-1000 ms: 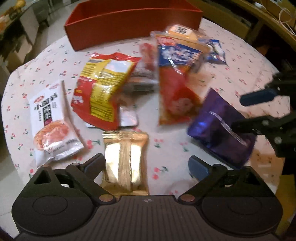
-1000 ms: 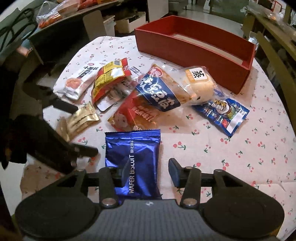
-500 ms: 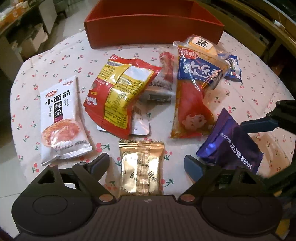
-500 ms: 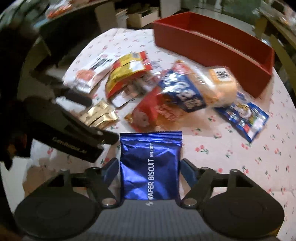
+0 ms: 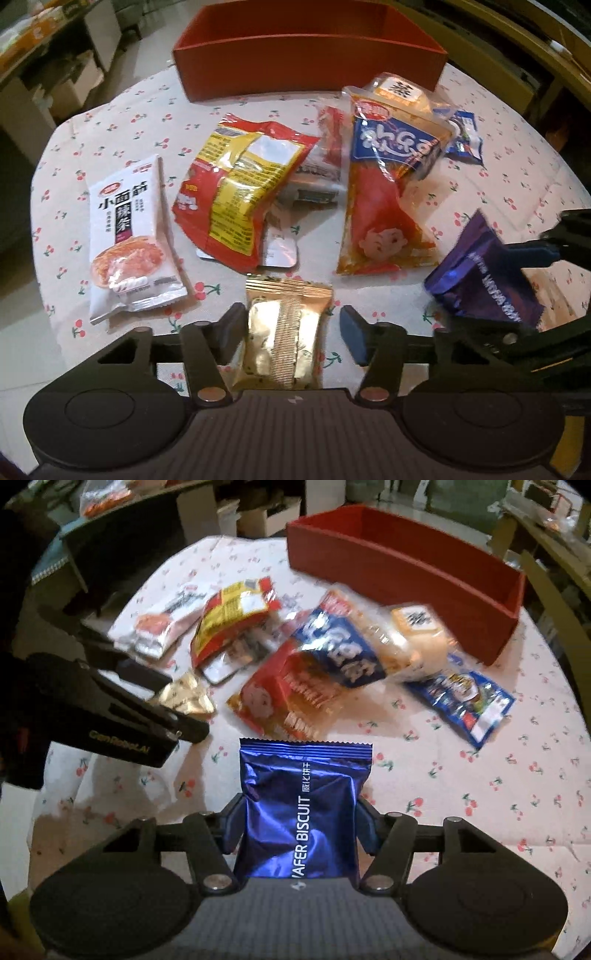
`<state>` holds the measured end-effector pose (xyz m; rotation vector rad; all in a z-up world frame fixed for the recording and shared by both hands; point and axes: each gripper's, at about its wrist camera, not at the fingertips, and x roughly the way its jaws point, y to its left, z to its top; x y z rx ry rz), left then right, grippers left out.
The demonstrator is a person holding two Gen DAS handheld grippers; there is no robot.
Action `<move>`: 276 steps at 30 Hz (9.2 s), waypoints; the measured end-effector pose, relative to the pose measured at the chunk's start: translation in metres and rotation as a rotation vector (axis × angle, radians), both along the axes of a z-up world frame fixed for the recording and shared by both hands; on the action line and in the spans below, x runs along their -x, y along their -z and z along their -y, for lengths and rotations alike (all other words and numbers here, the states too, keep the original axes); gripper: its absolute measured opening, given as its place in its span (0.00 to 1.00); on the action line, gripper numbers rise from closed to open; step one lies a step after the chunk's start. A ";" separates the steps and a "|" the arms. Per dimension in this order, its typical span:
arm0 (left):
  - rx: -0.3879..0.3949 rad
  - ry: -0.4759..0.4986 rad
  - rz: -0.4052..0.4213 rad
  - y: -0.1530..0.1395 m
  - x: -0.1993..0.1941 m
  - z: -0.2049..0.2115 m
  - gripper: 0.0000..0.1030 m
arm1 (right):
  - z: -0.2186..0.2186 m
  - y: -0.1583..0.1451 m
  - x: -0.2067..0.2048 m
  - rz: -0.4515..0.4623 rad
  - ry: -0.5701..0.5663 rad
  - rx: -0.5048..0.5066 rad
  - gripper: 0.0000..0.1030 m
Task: Organize snacks
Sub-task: 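Grasp the gold foil biscuit packet with the left tool while right holds wafer, then carry both packets over the red box with both tools, then open both tools to drop the packets into the red box, then withdraw both tools from the box back toward the snack pile, then grasp the red-yellow chip bag with the left tool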
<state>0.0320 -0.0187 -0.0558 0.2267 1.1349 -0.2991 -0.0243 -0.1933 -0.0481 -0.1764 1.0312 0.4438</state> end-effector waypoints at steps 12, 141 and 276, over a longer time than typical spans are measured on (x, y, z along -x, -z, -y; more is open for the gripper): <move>-0.030 -0.030 0.022 -0.001 0.003 0.009 0.55 | 0.012 -0.028 0.011 0.088 0.070 -0.076 0.74; 0.155 -0.240 0.224 -0.081 -0.177 0.045 0.78 | 0.044 -0.078 -0.198 0.320 0.453 -0.073 0.79; 0.182 -0.068 0.054 -0.041 -0.052 -0.019 0.56 | 0.023 -0.034 -0.071 0.017 0.393 -0.143 0.86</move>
